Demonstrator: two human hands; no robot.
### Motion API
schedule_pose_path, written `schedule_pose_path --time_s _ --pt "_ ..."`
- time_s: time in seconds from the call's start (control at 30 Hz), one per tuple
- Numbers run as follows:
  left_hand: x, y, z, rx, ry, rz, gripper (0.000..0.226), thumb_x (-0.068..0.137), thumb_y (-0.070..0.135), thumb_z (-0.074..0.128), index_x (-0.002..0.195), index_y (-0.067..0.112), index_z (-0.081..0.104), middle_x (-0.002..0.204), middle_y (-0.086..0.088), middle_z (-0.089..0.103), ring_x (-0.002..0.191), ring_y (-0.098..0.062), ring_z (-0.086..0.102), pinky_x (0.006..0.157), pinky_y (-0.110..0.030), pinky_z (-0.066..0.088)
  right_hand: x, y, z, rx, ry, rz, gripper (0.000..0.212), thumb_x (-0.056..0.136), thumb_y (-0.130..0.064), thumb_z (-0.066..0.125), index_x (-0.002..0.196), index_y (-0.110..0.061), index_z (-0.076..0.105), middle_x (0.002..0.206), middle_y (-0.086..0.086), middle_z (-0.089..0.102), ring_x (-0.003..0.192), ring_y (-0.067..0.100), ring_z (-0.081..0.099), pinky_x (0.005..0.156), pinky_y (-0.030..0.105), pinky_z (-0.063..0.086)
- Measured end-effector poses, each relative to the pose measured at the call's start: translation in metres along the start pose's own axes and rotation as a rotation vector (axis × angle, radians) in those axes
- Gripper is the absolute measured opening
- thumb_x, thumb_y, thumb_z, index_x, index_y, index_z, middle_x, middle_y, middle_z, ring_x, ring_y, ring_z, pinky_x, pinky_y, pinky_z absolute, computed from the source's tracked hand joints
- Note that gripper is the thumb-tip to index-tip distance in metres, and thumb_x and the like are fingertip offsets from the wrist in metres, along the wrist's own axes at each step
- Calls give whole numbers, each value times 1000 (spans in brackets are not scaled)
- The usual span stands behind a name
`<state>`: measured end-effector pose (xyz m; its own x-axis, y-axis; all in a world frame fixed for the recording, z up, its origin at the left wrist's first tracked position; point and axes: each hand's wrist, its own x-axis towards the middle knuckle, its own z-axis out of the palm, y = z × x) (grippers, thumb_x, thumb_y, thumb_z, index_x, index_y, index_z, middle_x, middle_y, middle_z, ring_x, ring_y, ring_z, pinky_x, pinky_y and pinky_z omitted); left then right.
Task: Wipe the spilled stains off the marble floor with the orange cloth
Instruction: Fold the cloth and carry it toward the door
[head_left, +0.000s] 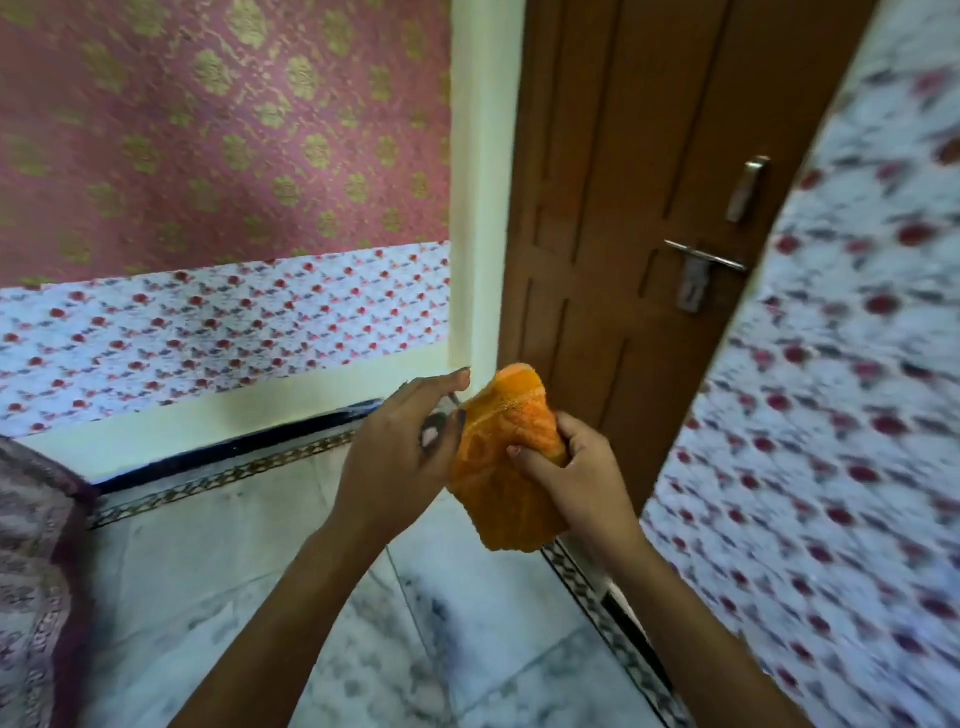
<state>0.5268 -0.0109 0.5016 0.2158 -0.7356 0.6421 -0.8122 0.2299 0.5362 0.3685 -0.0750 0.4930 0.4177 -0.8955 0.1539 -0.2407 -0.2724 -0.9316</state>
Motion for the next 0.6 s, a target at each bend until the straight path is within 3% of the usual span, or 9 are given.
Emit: schedule_pose_path --time_s 0.07,0.1,0.23,0.33,0.47,0.6 --pt "-24 37 18 -58 -43 62 39 86 26 52 121 11 59 118 -3 63 104 -9 57 85 -21 45 -52 11 -31 -29 85 14 17 83 -19 68 89 -31 58 86 -11 63 80 6 60 66 9 48" --pt "-38 53 29 -107 -82 94 38 87 26 52 122 12 59 119 1 62 107 -7 56 87 -22 47 -80 16 -45 -53 131 24 18 83 -18 68 85 -32 57 81 -13 61 76 4 58 62 8 46" --pt "-94 112 70 -269 -234 205 39 89 28 46 126 17 55 120 6 60 110 -2 55 92 -13 42 -178 43 -92 -137 279 155 13 83 -23 68 94 -19 62 84 -3 63 73 5 56 67 19 46" --pt "-139 165 101 -371 -325 237 37 87 15 50 124 13 57 118 3 62 106 0 54 89 -6 37 -250 60 -129 -136 346 258 11 83 -21 68 91 -22 60 80 -5 61 71 8 57 64 20 45" --pt "-184 238 143 -492 -467 259 36 88 23 49 121 14 59 118 8 60 103 -6 58 89 -20 46 -333 85 -181 -108 501 405 12 81 -19 70 89 -15 62 79 3 63 71 15 58 65 26 45" --pt "-224 300 193 -536 -597 272 40 86 20 50 125 15 56 120 9 57 106 -5 55 90 -13 41 -401 121 -233 -109 614 545 12 81 -19 68 91 -15 62 80 3 64 73 18 58 64 28 44"
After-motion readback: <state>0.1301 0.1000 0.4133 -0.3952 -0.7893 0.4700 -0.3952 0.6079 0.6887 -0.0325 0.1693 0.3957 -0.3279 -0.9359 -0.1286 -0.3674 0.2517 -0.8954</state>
